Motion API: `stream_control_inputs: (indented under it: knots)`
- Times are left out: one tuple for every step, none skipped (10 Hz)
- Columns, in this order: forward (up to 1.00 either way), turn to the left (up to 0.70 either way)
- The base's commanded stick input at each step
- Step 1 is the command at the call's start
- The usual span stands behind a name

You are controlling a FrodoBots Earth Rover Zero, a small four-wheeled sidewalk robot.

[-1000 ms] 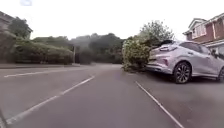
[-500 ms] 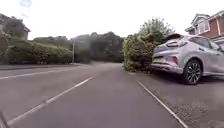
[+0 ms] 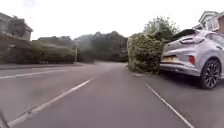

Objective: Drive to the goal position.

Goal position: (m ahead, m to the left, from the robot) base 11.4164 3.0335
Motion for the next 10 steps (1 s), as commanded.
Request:
stream_control_inputs:
  knots:
    - [1.0, 0.0]
    - [1.0, 0.0]
    - [1.0, 0.0]
    - [1.0, 0.0]
    - [1.0, 0.0]
    - [1.0, 0.0]
    - [1.0, 0.0]
    - [1.0, 0.0]
    - [1.0, -0.23]
    - [1.0, -0.36]
